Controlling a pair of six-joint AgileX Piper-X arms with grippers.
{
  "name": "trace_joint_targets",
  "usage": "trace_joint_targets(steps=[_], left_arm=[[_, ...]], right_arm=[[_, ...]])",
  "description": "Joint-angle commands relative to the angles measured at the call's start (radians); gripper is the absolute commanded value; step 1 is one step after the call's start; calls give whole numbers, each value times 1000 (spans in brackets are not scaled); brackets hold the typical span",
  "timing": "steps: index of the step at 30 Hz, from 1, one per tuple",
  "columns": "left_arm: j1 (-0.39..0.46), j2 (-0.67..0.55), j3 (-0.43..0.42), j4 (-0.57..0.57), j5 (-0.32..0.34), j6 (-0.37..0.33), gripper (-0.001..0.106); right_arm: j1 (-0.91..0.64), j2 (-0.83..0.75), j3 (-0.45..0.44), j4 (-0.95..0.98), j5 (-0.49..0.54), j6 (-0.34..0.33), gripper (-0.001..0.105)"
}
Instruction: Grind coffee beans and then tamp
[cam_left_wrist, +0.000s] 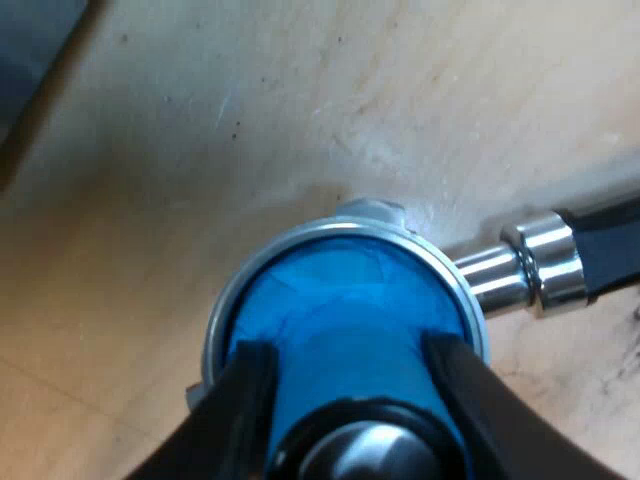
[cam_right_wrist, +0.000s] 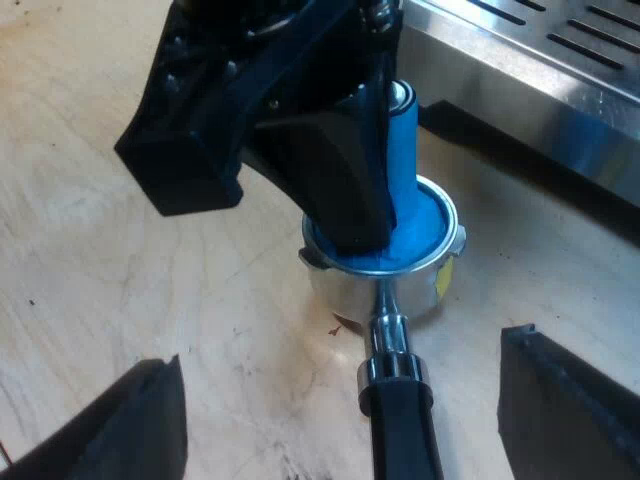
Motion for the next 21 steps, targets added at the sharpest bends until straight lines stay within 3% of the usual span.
trace_joint_targets(steps=[1, 8, 21], left_arm=[[-1, 52, 77, 27, -9, -21, 0], [-1, 52, 134, 9, -9, -40, 0], [-1, 23, 101, 29, -26, -49, 0]], right_arm=[[2, -9, -1, -8, 6, -11, 66], [2, -9, -1, -8, 6, -11, 66], [2, -9, -1, -8, 6, -11, 66]])
